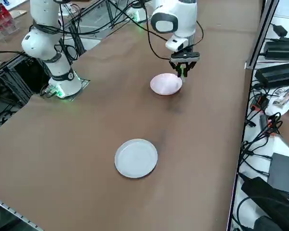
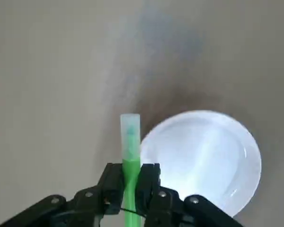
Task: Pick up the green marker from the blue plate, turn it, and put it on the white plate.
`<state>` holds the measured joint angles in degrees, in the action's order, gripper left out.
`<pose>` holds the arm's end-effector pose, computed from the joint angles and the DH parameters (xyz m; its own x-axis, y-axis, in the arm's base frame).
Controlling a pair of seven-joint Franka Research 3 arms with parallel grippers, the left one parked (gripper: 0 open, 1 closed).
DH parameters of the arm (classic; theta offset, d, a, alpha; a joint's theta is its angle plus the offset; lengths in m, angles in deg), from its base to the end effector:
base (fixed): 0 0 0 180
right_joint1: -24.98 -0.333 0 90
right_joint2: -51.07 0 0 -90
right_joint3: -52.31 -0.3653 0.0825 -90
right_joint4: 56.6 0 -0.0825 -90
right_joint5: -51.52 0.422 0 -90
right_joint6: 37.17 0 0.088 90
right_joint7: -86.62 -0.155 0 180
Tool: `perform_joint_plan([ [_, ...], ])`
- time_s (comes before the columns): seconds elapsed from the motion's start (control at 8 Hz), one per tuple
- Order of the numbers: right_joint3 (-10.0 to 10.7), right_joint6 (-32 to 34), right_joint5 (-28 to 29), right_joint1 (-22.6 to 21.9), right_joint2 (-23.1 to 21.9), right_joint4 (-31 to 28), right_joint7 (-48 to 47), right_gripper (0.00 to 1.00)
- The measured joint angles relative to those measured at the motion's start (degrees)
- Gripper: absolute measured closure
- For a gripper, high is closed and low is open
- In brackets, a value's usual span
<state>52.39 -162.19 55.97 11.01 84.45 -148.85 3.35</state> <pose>0.7241 0.1853 0.2581 0.3092 -0.9489 -0.0633 -0.9507 -0.3101 0.0046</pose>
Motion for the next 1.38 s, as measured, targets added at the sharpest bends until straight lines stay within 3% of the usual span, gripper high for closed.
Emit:
perform_joint_plan([
  [0.62,0.02,0.08,0.00,-1.68,1.56,-2.33,-9.20,0.83],
  [1.38,0.02,-2.93,0.03,-2.65,1.68,-7.67,-11.47,0.83],
])
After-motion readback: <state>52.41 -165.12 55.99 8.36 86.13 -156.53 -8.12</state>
